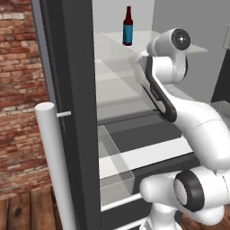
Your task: Place the beer on the top shelf of the fridge to keep it out of children's reach, and place the cucumbers on lower shelves for easy access.
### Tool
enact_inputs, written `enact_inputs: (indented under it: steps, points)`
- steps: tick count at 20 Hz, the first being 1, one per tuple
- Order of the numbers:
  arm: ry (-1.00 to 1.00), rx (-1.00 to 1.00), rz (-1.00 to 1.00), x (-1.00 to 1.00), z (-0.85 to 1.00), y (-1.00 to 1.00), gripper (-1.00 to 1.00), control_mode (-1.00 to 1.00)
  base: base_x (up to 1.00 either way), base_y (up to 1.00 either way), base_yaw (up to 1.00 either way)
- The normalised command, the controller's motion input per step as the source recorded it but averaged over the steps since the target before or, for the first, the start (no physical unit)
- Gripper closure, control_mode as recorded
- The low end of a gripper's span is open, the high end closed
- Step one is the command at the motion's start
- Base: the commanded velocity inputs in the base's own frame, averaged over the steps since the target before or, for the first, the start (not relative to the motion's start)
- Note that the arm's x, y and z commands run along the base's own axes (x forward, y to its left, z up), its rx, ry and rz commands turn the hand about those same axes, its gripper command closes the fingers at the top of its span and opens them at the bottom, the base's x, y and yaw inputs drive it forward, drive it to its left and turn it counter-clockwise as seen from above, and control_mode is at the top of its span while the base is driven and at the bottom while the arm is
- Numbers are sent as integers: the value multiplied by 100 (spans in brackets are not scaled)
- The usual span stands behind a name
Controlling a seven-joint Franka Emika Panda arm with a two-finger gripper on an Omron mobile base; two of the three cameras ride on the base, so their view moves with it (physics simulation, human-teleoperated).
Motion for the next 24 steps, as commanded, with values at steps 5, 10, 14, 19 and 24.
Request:
enact_inputs:
  steps: [5, 10, 14, 19, 24]
  points:
    - [-2, 0, 0, -100, -1, -7, -100, -100, 0, 0, 0]
    - [12, 3, 0, -100, 7, -2, -100, -100, 0, 0, 0]
    - [16, 13, -8, -100, 1, -8, -100, -100, 0, 0, 0]
    - [12, 25, -19, -92, 1, -17, -100, -100, 0, 0, 0]
    - [13, 14, -15, -50, 0, -5, -100, -100, 0, 0, 0]
